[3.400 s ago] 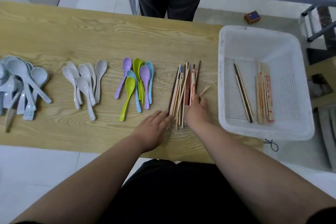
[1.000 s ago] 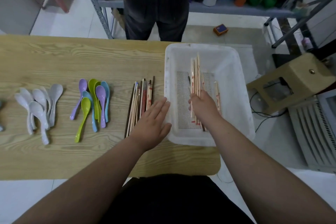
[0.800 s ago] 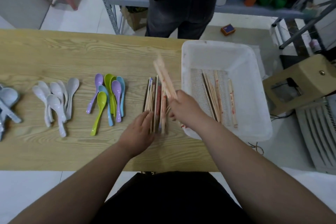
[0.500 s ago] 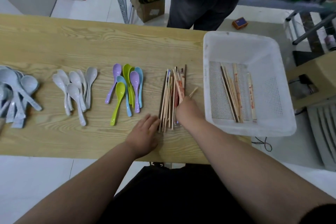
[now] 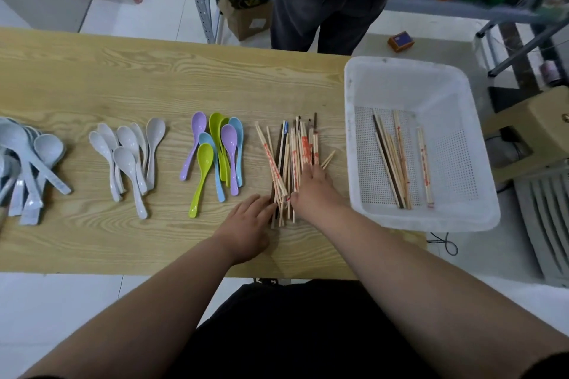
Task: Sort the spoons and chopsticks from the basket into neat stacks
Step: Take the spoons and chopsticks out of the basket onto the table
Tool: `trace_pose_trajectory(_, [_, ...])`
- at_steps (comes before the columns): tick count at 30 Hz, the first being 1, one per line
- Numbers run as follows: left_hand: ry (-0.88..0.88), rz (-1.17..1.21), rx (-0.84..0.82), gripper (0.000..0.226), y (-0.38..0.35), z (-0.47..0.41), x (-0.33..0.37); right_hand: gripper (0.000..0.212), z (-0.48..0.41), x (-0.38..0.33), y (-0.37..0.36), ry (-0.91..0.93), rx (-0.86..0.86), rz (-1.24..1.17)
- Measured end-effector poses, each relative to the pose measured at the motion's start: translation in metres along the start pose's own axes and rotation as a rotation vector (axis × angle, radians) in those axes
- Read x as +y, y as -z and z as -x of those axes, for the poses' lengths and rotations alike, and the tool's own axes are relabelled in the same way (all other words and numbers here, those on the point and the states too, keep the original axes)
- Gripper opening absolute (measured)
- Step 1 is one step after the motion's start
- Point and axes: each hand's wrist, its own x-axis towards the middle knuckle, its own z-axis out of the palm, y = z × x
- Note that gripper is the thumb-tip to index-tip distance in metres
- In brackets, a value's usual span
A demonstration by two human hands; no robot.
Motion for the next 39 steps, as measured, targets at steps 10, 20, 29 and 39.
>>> trace_pose_trajectory(10, [-0.030,0.116,0.273,0.061,0.049,-0.047,0.040,0.042,0.045,0.083,0.070,0.220,0.464,-0.200])
trace_pose_trajectory(20, [-0.333,0.073,0.473,0.053,0.071,-0.121,0.169,0.074,-0.012,0.215,0.085,-0.417,0.110,-0.211])
trace_pose_trajectory(29, [-0.215,-0.128,0.339,0.052,0.053,-0.135,0.191,0.070,-0.046,0.232,0.080,-0.367,0.173,-0.172])
trace_pose_trajectory(39, [-0.209,-0.107,0.398,0.043,0.053,-0.134,0.194,0.027,-0.053,0.224,0.079,-0.280,0.049,-0.304])
